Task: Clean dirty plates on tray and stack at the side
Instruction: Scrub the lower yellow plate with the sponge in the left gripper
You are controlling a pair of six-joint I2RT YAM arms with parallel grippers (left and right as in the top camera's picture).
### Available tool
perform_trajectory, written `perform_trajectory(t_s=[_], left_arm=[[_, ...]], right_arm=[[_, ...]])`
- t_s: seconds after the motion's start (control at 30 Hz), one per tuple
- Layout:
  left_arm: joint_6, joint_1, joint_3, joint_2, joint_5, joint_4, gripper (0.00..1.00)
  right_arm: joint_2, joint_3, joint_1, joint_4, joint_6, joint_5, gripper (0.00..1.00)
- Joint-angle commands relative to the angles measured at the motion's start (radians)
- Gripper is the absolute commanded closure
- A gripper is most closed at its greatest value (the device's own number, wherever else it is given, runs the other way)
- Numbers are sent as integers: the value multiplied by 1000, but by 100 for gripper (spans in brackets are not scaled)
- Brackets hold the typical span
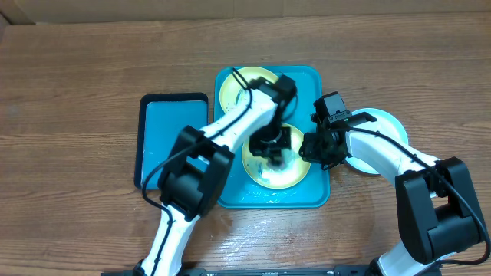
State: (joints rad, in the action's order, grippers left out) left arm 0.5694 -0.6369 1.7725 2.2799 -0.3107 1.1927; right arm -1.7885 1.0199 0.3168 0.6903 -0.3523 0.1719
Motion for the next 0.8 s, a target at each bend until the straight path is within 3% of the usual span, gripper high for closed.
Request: perform_trajectory(t_s=[0.0,0.07,0.23,0.43,0.67,0.77], left_arm=[[-24,-40,-58,-2,-61,16,96],[-13,-40,-76,-2,0,43,96],[114,-14,-85,-2,352,166,96],[135,51,-81,-3,537,169,95],[125,136,-24,-3,572,158,96],[44,148,-3,-3,457,104,96]], right_arm=[[-20,-33,-5,1,-23,-74,96],[-20,-33,-5,2,-23,-74,96],[-20,-33,-5,3,-23,-74,96],[-20,-33,-5,3,-23,-74,96],[-20,-33,-5,3,-23,-74,96],[-20,-33,-5,6,-23,-74,96]])
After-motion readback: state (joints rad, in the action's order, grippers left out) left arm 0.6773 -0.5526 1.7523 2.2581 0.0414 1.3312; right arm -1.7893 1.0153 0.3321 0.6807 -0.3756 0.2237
